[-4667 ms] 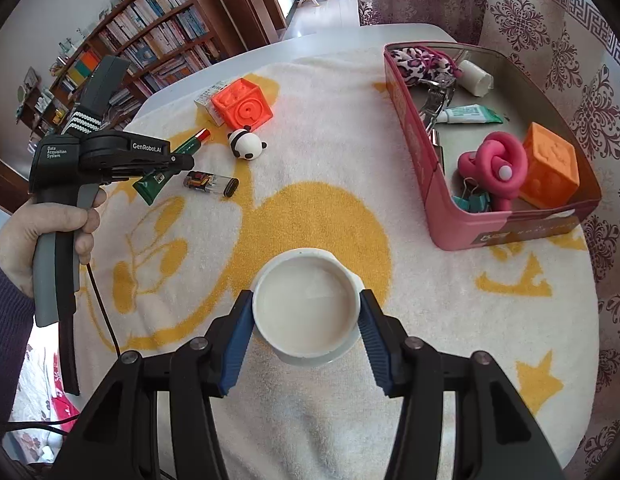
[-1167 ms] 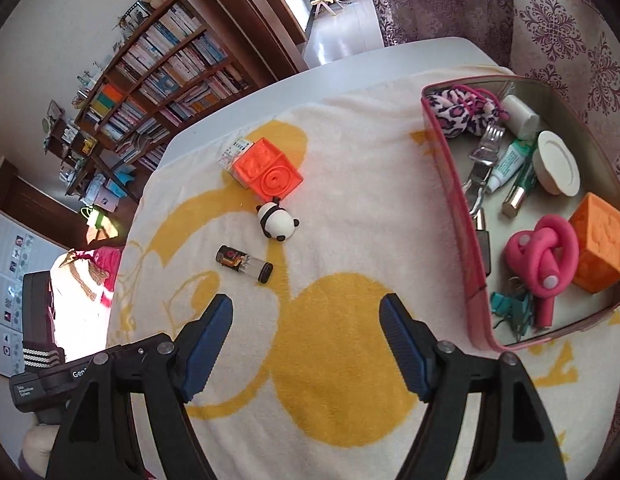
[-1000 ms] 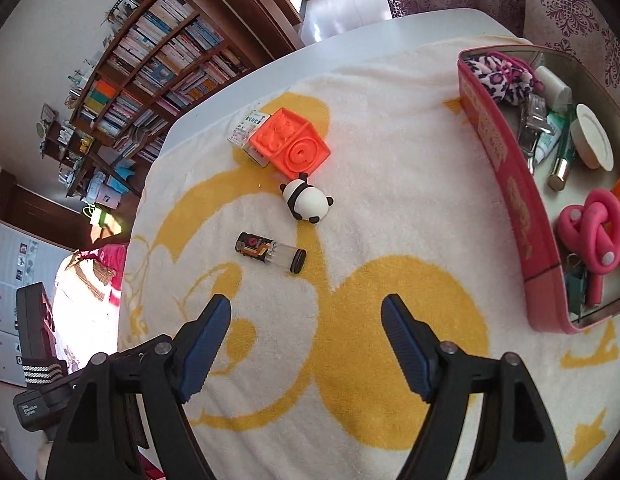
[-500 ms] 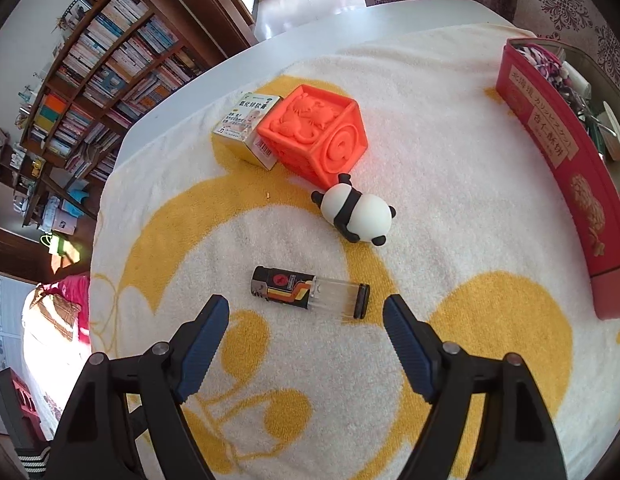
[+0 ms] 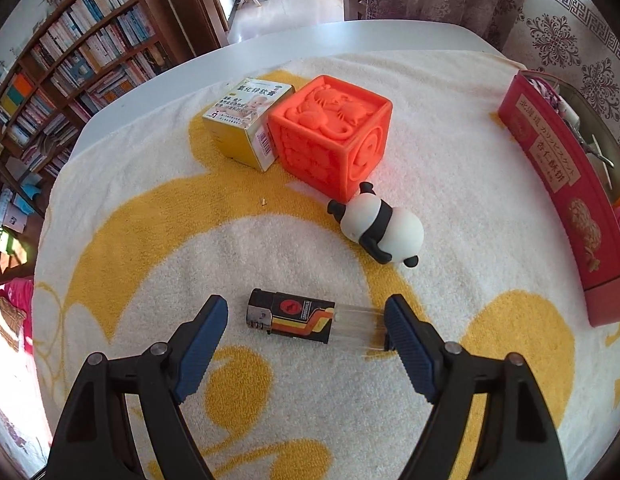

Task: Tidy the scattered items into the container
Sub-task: 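Grasp the lighter with the right tool and lift it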

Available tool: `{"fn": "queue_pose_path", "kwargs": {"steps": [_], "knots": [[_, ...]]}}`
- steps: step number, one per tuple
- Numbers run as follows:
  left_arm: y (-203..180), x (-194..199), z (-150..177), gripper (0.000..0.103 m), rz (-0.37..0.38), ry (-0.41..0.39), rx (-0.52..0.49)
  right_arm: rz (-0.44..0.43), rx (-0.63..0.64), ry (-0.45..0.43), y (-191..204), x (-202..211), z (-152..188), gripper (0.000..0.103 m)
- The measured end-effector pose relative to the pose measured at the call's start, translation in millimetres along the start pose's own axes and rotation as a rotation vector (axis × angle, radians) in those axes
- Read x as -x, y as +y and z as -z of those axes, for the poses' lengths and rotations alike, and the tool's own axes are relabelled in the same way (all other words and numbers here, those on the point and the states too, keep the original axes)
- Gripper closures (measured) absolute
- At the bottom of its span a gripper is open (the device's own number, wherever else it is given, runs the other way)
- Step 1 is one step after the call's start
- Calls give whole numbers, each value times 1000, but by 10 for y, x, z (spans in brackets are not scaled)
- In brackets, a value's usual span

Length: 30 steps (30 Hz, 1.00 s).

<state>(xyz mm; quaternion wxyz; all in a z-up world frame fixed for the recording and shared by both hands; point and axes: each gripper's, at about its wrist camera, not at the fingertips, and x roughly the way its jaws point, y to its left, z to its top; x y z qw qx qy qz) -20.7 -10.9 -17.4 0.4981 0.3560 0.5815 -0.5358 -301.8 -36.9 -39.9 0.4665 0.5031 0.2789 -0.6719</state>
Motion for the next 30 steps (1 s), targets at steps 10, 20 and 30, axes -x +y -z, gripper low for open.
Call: {"fn": "queue_pose_path", "kwargs": {"steps": [10,20,30], "knots": [[-255,-42,-83,34,-5,6,-54,-77,40,27,-327,26,64,82],[-598,3,-18,34,-11,-4,-134,-178,85,42,-1000,322,450,89],[-867,-58,78,34,-4,2,-194,-300,180,-41,-1274,854,811,22]]}}
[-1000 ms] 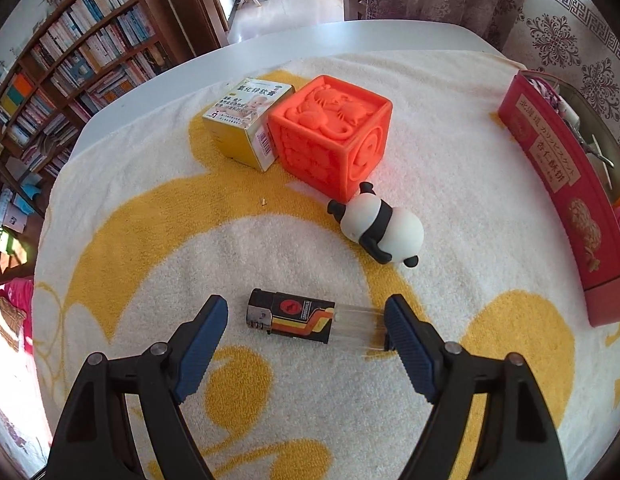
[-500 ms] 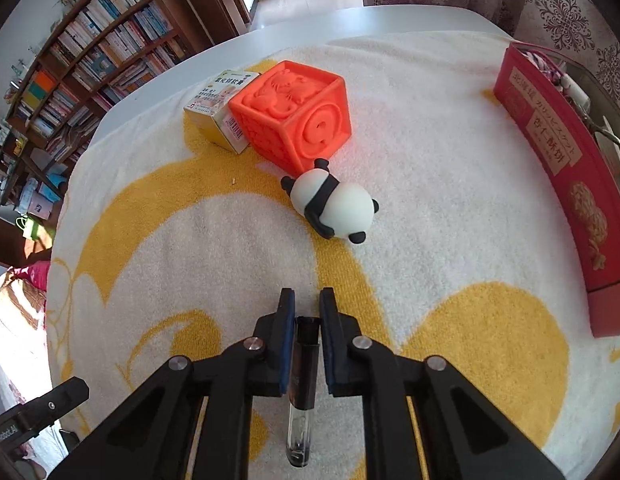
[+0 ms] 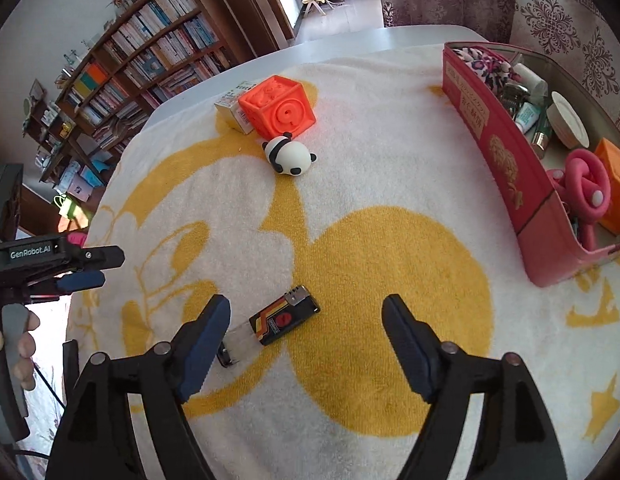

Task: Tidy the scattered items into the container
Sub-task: 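Grasp the lighter with the right tool and lift it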

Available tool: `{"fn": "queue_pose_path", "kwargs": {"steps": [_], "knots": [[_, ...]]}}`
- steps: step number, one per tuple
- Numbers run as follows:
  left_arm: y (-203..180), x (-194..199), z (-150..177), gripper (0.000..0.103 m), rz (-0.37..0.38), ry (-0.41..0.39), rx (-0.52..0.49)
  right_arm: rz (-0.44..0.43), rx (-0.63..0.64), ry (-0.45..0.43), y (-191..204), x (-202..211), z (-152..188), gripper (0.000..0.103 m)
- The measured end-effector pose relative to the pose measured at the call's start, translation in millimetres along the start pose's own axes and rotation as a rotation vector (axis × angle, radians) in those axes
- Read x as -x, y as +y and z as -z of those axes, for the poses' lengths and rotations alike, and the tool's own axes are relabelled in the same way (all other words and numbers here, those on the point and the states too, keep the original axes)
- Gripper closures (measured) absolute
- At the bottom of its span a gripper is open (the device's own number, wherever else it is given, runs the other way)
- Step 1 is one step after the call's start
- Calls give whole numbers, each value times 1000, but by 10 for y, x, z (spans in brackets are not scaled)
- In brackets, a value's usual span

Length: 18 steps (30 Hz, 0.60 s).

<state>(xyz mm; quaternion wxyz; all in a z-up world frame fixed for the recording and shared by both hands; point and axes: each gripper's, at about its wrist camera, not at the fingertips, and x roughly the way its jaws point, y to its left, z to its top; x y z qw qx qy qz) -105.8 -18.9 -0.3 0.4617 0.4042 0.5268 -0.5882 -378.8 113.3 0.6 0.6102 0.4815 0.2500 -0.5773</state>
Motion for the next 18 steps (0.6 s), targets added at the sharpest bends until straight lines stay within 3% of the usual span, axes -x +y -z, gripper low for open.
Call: {"fn": "queue_pose_path", "kwargs": {"steps": [3,9,15,18], "knots": [[-28,3,33,34,0,2,-7,-39,134,31,183,-61,32,21],[-51,41,102,34,-4,0,-5,-33,357,91,354,-260,59,21],[18,111,171,34,-13,-9,28,-46,505,140,473,-455,61,19],[56,151,219,34,-16,-19,45,-13,557,153,521,-587,107,18]]}}
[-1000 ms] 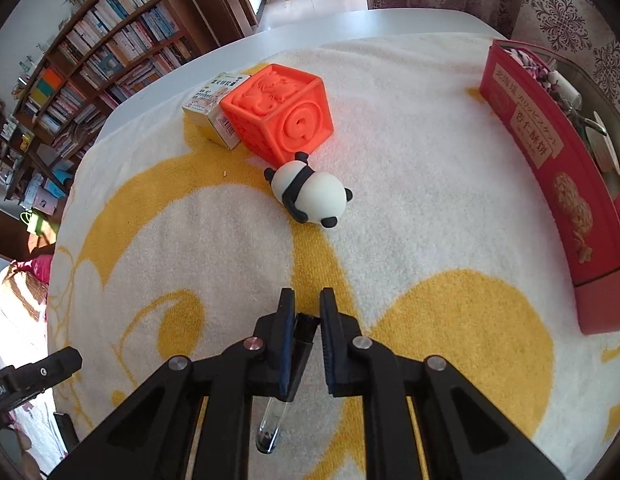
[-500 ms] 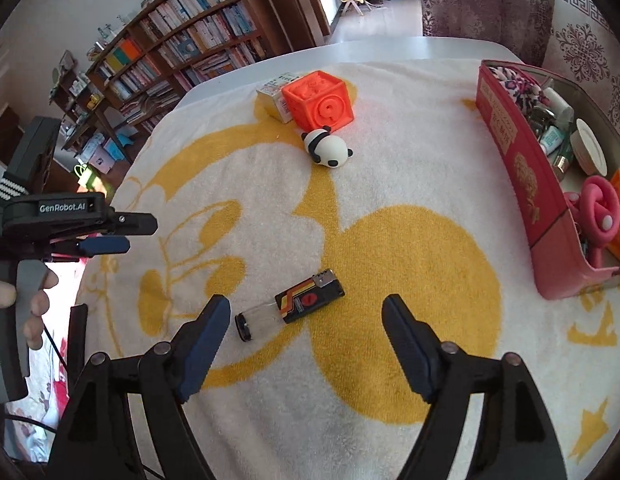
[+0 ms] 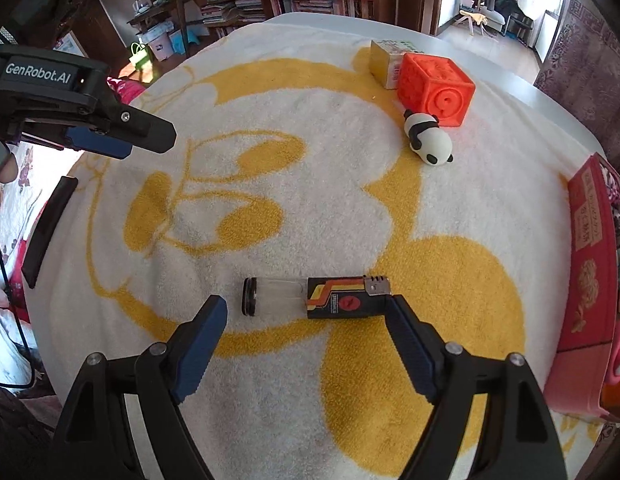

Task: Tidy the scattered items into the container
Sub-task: 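Grasp the lighter with the right tool and lift it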

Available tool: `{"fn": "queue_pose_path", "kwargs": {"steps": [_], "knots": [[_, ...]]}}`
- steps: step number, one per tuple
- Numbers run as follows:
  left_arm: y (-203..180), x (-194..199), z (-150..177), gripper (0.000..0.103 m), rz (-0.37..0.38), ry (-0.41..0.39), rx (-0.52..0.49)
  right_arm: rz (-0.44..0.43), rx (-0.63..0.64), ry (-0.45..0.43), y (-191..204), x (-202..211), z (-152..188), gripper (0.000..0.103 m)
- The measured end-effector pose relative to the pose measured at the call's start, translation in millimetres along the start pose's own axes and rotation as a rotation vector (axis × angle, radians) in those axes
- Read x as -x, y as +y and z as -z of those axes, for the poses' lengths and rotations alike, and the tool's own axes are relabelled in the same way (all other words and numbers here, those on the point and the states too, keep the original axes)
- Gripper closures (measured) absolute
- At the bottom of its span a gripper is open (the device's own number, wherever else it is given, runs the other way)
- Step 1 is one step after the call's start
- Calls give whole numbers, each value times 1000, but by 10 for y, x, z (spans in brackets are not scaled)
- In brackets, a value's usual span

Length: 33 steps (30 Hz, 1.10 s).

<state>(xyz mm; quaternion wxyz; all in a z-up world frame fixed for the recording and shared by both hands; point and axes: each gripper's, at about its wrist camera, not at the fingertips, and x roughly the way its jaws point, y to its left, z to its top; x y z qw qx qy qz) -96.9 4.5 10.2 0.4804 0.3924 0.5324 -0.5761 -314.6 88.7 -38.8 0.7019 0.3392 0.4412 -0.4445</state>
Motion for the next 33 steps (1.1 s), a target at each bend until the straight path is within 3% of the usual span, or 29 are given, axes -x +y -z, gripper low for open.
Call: {"fn": "queue_pose_path", "kwargs": {"steps": [5,7,9,11,16,21,22,24,28,30,32,33], "knots": [[57,43,41,34,-6,-12,24,33,23,13,8,-90,21,23],[58,39,47,34,-8,-12,29,38,27,12,0,-56,25,37],[34,23,45,34,-7,-10,28,45,12,10,-57,-12,37,66],[-22,4,40,34,-1,-6,19,28,-29,16,-155,26,61,74],[-208,-38,24,34,16,0,-23,-73,-159,23,-348,109,219,74],[-311,-74,13,34,17,8,-44,-86,-236,-2,-435,221,266,72],[-323,-78,9,34,17,9,-47,-85,-250,-9,-450,238,246,70],[-339,-83,-1,34,17,10,-51,-77,-276,-29,-468,264,183,50],[-360,-97,-30,34,14,12,-57,-20,-272,-36,-409,217,15,46],[-369,-114,-47,34,11,15,-59,29,-254,-9,-365,144,-25,52],[-385,-133,-70,34,10,18,-62,70,-243,44,-332,-12,-37,73],[-397,-141,-86,34,11,18,-64,99,-229,29,-313,3,-14,78]]}}
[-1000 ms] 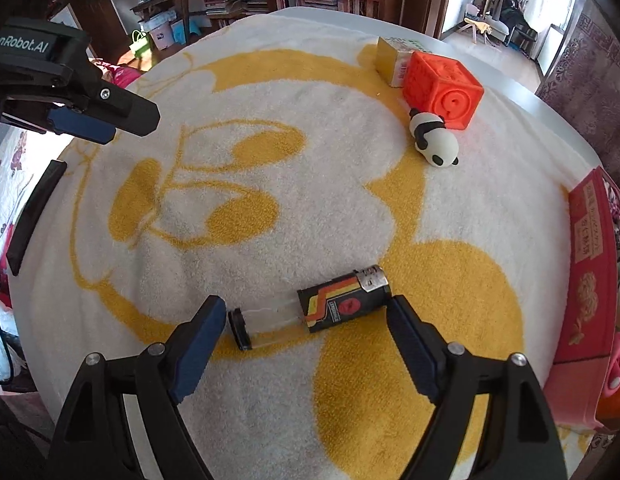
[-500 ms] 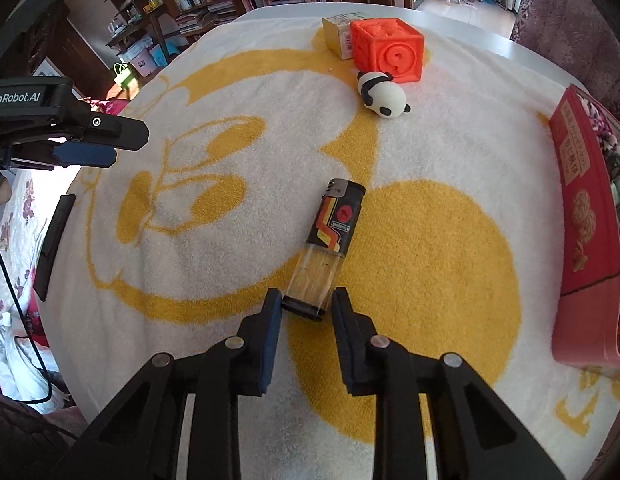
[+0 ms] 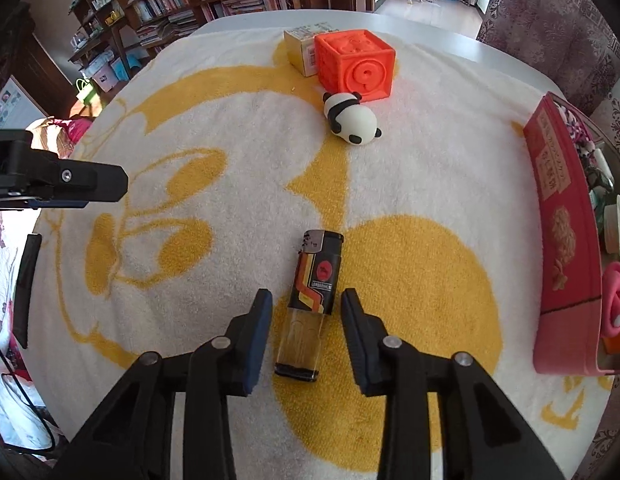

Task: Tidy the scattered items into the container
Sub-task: 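Grasp the lighter with the right tool and lift it, then grasp the panda figure with the left tool while the right tool holds the lighter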

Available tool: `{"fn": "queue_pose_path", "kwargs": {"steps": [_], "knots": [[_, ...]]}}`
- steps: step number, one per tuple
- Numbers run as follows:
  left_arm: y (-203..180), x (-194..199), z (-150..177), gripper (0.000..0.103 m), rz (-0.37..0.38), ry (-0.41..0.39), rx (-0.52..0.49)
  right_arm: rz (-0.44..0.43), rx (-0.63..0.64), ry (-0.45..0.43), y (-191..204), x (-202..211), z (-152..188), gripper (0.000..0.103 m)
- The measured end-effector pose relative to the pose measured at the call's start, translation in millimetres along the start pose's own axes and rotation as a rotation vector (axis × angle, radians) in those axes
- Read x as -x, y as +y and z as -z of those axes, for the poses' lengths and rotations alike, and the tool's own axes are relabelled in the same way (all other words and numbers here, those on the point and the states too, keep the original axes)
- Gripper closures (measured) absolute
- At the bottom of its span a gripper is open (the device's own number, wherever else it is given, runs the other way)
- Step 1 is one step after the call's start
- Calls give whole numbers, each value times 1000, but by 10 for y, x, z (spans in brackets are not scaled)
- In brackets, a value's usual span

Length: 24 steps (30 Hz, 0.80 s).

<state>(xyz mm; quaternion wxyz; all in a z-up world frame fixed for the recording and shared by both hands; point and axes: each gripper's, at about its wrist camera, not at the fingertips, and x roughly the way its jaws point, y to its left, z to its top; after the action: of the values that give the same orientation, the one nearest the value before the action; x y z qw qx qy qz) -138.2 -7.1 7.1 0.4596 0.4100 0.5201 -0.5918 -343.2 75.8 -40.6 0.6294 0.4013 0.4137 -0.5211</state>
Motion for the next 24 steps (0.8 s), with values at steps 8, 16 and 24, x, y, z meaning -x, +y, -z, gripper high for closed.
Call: {"fn": "queue_pose_path", "kwargs": {"steps": [8,16,24], "knots": [[-355,-157,-202,34,3,-2,-67,-14,-132,5,-266,121,211,78],[-954,-492,-432,34,16,19,-143,-24,-206,-27,-499,348,314,78],[-1217,-799,-703,34,-21,13,-100,-30,-236,-46,-711,522,448,78]]}}
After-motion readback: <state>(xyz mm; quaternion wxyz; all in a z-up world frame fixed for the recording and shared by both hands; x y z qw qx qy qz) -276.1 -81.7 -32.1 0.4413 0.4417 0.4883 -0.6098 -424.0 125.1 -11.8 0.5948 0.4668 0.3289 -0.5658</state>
